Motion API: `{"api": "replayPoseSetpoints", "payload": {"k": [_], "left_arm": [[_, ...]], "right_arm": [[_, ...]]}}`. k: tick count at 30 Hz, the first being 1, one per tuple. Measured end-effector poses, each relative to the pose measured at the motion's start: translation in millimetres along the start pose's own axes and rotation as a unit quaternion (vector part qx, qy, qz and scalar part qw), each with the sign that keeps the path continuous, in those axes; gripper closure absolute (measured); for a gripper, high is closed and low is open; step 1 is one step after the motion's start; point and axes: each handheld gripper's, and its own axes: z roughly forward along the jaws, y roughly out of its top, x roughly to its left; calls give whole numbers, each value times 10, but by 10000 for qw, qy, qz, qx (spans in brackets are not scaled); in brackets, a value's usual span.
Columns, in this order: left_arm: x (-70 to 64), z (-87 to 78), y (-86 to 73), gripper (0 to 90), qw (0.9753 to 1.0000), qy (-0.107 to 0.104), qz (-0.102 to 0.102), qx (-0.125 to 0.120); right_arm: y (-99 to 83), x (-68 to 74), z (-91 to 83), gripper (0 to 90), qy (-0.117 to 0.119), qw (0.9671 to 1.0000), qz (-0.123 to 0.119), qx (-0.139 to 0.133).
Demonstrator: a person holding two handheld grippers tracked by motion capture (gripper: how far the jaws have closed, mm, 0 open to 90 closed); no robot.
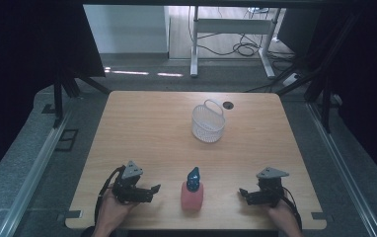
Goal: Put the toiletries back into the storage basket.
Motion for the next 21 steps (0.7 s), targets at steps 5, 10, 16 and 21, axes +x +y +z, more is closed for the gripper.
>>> {"api": "replayPoseSetpoints", "payload": {"k": [5, 10, 16, 21], "left_arm": [[-64, -68, 20, 110, 9998, -172, 42, -37], [-142, -144, 55, 111, 9993, -322, 131, -107], [-248, -221, 129, 123, 9978, -567, 269, -232], [-353, -243, 199, 125, 9956, -811, 382, -278]], "right_arm": [[0, 0, 0, 0, 0, 10000, 0, 0], [0, 0, 0, 0, -1, 10000, 0, -1], [0, 1, 0, 0, -3, 10000, 4, -2], [0, 1, 0, 0, -3, 10000, 5, -2]]}}
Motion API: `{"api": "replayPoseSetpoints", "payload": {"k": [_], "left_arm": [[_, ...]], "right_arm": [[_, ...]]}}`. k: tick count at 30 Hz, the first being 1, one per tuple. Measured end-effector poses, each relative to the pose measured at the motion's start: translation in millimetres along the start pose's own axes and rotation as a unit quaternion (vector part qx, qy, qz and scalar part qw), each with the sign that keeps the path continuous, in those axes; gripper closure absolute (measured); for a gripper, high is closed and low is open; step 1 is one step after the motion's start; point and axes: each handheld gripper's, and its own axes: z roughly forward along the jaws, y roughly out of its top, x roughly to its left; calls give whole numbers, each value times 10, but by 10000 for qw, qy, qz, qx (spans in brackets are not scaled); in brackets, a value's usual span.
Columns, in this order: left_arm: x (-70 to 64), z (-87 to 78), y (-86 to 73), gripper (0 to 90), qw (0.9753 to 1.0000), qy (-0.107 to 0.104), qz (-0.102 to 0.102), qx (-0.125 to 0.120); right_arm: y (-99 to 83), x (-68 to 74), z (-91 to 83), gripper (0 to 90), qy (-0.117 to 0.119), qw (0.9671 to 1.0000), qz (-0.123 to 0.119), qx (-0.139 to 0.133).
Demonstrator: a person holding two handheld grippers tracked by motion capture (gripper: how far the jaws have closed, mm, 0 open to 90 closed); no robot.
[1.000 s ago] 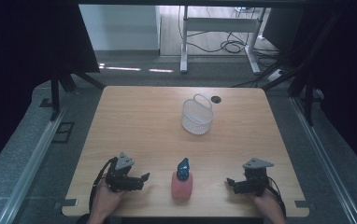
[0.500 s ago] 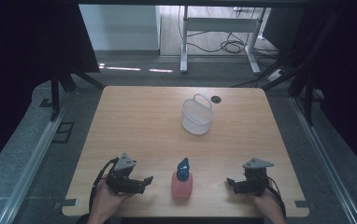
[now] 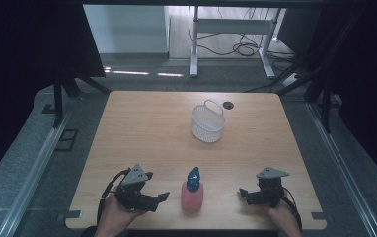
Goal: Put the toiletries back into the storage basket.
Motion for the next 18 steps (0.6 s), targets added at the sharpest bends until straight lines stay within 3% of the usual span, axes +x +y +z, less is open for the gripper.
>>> {"api": "replayPoseSetpoints", "payload": {"k": [8, 18], "left_arm": [[-178, 31, 151, 129, 9991, -345, 232, -39], [-279, 158, 303, 158, 9977, -537, 413, -61]], "right_arm": [[0, 0, 0, 0, 0, 10000, -1, 1], [0, 0, 0, 0, 0, 10000, -1, 0]]}}
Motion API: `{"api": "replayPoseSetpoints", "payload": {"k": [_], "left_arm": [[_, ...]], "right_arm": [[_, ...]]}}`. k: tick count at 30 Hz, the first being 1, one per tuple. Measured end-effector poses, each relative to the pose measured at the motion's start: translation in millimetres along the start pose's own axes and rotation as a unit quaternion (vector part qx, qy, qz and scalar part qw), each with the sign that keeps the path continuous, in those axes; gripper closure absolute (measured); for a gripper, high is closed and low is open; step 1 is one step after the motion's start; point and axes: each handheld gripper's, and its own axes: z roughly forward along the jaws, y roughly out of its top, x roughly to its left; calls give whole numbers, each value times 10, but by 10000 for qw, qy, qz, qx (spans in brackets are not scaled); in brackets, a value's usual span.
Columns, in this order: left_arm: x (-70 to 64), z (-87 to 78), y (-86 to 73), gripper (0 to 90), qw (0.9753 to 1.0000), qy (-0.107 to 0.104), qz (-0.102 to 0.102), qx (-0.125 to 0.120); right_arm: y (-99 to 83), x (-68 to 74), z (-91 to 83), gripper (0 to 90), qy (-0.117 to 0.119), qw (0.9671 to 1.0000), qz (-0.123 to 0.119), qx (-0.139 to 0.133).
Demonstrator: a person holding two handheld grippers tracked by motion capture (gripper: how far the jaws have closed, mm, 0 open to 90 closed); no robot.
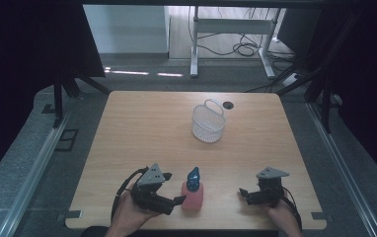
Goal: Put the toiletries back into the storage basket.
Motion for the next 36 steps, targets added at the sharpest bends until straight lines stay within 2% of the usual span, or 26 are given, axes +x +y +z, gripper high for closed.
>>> {"api": "replayPoseSetpoints", "payload": {"k": [10, 20, 28, 33, 36], "left_arm": [[-18, 198, 92, 240, 9999, -45, 120, -14], [-64, 292, 176, 374, 9994, -137, 313, -104], [-99, 386, 211, 443, 9990, -67, 448, -40], [-124, 412, 204, 511, 9985, 69, 551, 15], [-136, 407, 208, 522, 9982, 124, 579, 29]], "right_arm": [[0, 0, 0, 0, 1, 10000, -2, -1], [0, 0, 0, 0, 2, 10000, 2, 1], [0, 0, 0, 0, 3, 10000, 1, 0], [0, 0, -1, 0, 3, 10000, 1, 1], [0, 0, 0, 0, 3, 10000, 1, 0]]}}
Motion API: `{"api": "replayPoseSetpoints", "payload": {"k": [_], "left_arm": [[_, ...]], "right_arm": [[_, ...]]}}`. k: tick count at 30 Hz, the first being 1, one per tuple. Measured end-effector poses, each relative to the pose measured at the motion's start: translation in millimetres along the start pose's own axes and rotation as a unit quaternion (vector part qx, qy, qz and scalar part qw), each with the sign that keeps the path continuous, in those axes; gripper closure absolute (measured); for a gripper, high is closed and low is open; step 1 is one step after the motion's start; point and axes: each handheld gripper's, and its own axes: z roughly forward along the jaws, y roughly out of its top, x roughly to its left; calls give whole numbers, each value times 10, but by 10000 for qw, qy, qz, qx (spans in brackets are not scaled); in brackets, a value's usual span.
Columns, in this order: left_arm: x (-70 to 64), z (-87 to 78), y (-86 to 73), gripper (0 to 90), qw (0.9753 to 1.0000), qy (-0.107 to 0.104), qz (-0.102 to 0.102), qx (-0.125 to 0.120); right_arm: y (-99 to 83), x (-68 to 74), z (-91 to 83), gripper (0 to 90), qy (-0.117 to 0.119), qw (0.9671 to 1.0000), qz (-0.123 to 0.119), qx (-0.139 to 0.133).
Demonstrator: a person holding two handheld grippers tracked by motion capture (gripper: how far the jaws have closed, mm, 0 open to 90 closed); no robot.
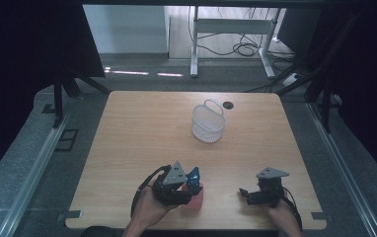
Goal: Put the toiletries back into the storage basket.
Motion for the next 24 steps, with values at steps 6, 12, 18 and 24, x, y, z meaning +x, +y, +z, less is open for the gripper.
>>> {"api": "replayPoseSetpoints", "payload": {"k": [6, 12, 18, 24], "left_arm": [[-13, 2, 19, 526, 9998, 165, 58, 17], [45, -50, 61, 526, 9998, 180, -61, -65], [99, -75, 138, 526, 9997, 213, -104, -56], [167, -67, 240, 526, 9996, 174, -172, -125]], "right_arm": [[0, 0, 0, 0, 3, 10000, -4, 2], [0, -1, -1, 0, 3, 10000, -13, 4], [-1, -4, 0, 0, 1, 10000, -33, 3], [-1, -2, -1, 0, 3, 10000, -23, 6]]}}
